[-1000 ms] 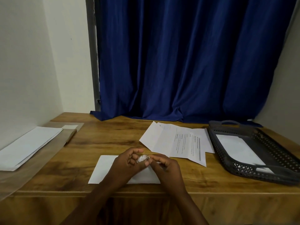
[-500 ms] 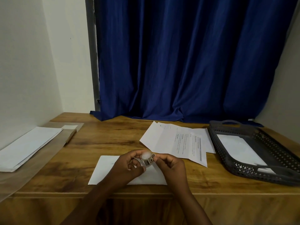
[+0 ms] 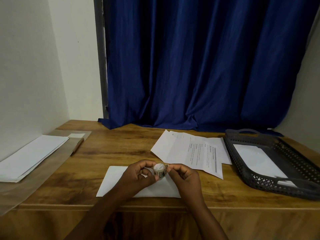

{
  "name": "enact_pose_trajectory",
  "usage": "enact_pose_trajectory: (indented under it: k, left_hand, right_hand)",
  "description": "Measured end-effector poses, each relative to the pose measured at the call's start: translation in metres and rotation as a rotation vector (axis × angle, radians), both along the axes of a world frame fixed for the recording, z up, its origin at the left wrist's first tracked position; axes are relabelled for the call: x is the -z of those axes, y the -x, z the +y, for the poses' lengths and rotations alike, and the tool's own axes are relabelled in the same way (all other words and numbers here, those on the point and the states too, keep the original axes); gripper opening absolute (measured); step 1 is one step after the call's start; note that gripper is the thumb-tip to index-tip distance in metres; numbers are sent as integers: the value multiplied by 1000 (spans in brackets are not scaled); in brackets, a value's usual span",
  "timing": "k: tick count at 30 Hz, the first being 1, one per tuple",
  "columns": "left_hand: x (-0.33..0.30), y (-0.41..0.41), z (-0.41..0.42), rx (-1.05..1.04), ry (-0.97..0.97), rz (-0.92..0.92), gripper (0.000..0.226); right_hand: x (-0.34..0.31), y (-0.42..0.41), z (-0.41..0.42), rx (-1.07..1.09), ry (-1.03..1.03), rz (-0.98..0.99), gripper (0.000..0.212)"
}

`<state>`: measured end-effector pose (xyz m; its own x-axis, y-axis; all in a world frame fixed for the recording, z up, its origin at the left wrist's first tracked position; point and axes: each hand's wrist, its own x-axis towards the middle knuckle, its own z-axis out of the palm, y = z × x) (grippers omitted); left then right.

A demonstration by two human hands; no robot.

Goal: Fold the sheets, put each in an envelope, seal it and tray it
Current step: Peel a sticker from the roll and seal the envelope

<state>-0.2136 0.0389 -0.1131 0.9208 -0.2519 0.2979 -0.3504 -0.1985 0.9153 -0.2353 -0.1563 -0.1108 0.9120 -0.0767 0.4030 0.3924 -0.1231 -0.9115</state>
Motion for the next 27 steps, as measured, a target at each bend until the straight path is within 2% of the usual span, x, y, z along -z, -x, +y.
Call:
enact_pose_trajectory:
  k: [3,7,10,19,23,27]
  left_hand:
    - [0,0,0,15,-19,-5,41]
    - [-1,3,-1,40,7,-11,54]
    - [1,3,-1,30,-5,-26,55]
    - [4,-1,-3,-98,53,-40,54]
    - [4,-4,0,-196,73,-44,39]
    - [-3,-3,5,-281,122,-67,44]
  right_hand:
    - [2,-1,0,9,9,1,16]
    - [2,-1,0,12,8,2,15]
    - [1,-1,0,13,3,4,16]
    - [1,-1,0,51,-28,14,14]
    - [-1,0,-2,95,-79,19,13]
    - [-2,0,-1,95,-72,32,11]
